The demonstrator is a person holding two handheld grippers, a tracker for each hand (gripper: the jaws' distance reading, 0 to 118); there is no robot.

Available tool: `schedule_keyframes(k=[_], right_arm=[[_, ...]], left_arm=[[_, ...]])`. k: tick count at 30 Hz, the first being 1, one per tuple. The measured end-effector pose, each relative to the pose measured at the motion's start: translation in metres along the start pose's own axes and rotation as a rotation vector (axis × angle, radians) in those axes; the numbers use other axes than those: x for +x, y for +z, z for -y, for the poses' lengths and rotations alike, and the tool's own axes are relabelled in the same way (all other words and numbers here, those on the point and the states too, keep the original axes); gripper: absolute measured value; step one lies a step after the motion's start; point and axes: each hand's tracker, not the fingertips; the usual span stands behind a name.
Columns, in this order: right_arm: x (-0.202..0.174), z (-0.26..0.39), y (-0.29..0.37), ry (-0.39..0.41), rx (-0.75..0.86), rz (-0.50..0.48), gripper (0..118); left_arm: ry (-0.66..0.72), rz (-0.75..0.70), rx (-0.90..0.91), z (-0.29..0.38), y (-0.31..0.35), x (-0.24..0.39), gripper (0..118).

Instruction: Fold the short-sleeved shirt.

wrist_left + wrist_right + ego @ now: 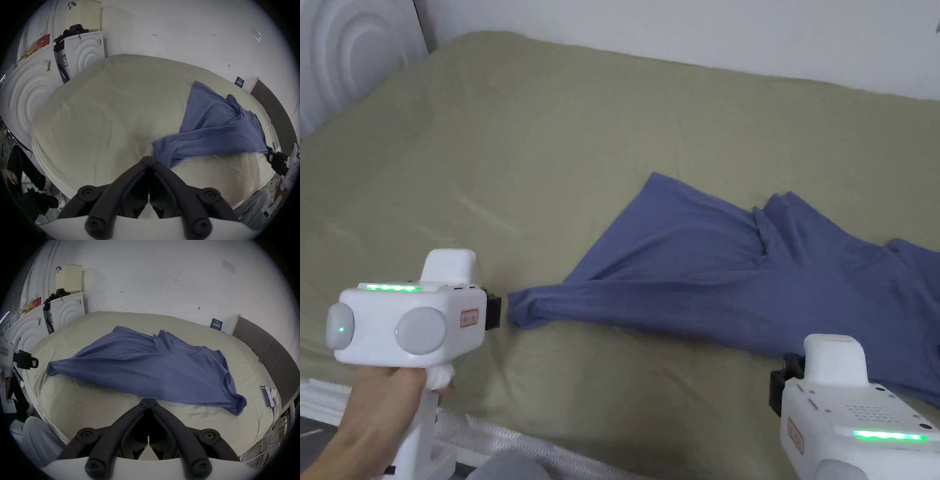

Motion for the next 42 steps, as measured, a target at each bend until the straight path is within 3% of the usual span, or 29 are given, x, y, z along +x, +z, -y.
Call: schedule_keyframes(k=[4, 5, 6, 7, 9, 10, 14, 15, 17, 18, 19, 20, 21, 26, 32, 36, 42], right_arm=[[-0.009, 0.000, -0.003, 0.025, -0.013, -0.011, 0], [-0.010, 0.000, -0.004, 0.030, -0.017, -0.017, 0], [-0.011, 0.001, -0.004, 0.033, -0.019, -0.018, 0], [-0.011, 0.001, -0.005, 0.039, -0.023, -0.020, 0], [-0.011, 0.003, -0.008, 0.047, -0.035, -0.024, 0], [-0.012, 0.004, -0.010, 0.050, -0.043, -0.026, 0], [-0.013, 0.007, -0.015, 0.067, -0.069, -0.034, 0], [-0.013, 0.007, -0.017, 0.070, -0.074, -0.034, 0], [-0.013, 0.010, -0.019, 0.072, -0.077, -0.035, 0], [-0.014, 0.010, -0.020, 0.073, -0.081, -0.038, 0], [-0.014, 0.011, -0.022, 0.075, -0.086, -0.039, 0], [-0.014, 0.011, -0.023, 0.074, -0.091, -0.041, 0], [-0.012, 0.011, -0.025, 0.068, -0.096, -0.045, 0], [0.007, -0.005, -0.035, 0.022, -0.090, -0.033, 0], [0.070, -0.060, -0.083, -0.059, -0.100, 0.014, 0], [0.116, -0.108, -0.129, -0.021, -0.108, 0.089, 0], [0.183, -0.164, -0.203, -0.035, -0.166, 0.095, 0]], left_arm=[[-0.015, 0.067, -0.032, -0.019, -0.022, -0.003, 0], [-0.027, 0.069, -0.050, -0.023, -0.029, -0.001, 4], [-0.030, 0.066, -0.061, -0.027, -0.035, -0.001, 15], [-0.047, 0.069, -0.077, -0.031, -0.042, 0.000, 41], [-0.069, 0.076, -0.126, -0.034, -0.057, 0.005, 117], [-0.064, 0.076, -0.112, -0.035, -0.062, 0.006, 118], [-0.092, 0.033, -0.169, -0.036, -0.084, 0.013, 117], [-0.099, 0.019, -0.189, -0.035, -0.087, 0.014, 107], [-0.138, 0.020, -0.197, -0.029, -0.086, 0.020, 75], [-0.153, 0.009, -0.193, -0.026, -0.082, 0.024, 69], [-0.195, 0.003, -0.172, -0.026, -0.077, 0.027, 51], [-0.183, 0.060, -0.192, -0.028, -0.073, 0.028, 23], [-0.151, 0.080, -0.178, -0.028, -0.067, 0.033, 4], [-0.214, 0.045, -0.174, -0.028, -0.066, 0.043, 4], [-0.153, 0.041, -0.157, -0.029, -0.069, 0.042, 4], [-0.135, 0.020, -0.148, -0.027, -0.070, 0.047, 4], [-0.135, 0.004, -0.143, -0.022, -0.067, 0.052, 5]])
